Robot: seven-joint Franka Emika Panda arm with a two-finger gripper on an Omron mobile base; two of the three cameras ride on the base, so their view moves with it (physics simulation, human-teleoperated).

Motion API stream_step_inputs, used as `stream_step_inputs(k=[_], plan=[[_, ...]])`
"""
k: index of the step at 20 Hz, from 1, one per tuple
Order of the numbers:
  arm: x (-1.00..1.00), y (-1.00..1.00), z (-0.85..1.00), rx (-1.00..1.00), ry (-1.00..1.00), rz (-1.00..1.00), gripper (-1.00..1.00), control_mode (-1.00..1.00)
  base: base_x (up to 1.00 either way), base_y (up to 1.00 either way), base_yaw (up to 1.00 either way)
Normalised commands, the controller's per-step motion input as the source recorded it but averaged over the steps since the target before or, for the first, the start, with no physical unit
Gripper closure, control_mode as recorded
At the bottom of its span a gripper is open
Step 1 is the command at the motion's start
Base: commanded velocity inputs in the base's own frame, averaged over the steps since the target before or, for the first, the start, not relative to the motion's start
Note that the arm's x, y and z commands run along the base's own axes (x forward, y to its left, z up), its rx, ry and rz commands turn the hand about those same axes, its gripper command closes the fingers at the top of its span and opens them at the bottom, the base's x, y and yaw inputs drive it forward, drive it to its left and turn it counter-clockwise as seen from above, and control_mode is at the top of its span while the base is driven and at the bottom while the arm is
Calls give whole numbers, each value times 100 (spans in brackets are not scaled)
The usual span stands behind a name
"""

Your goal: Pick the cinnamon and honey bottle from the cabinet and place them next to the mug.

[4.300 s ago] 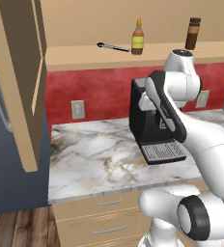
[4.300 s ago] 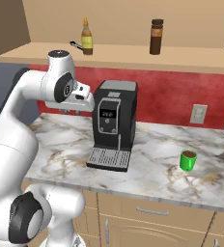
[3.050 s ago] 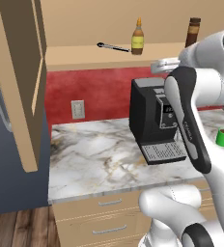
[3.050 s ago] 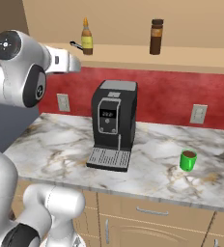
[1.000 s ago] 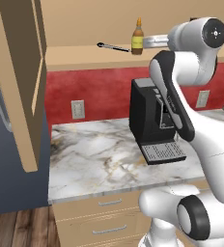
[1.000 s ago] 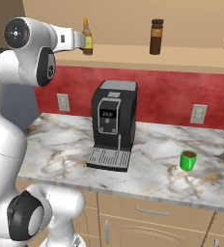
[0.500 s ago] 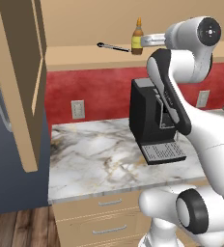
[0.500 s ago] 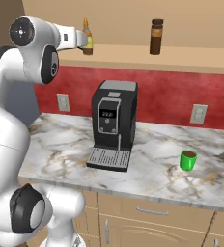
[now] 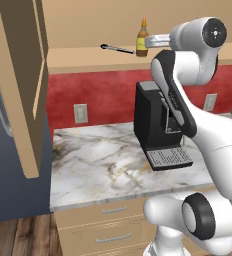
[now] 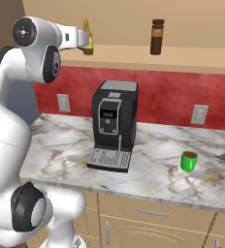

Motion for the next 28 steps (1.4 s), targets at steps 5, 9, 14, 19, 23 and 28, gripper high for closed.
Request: stream_step_inputs(k=[5,9,14,19,23,28], plan=[[5,0,-1,0,0,0,-100,-100,0,0,0],[2,1,0,0,0,0,-100,-100,0,0,0],[0,0,-3,0,0,0,-100,-100,0,0,0],[0,0,-6,0,0,0,-100,-100,0,0,0],[10,0,-20,0,0,0,-100,-100,0,0,0],[28,0,-6,0,0,0,-100,-100,0,0,0]])
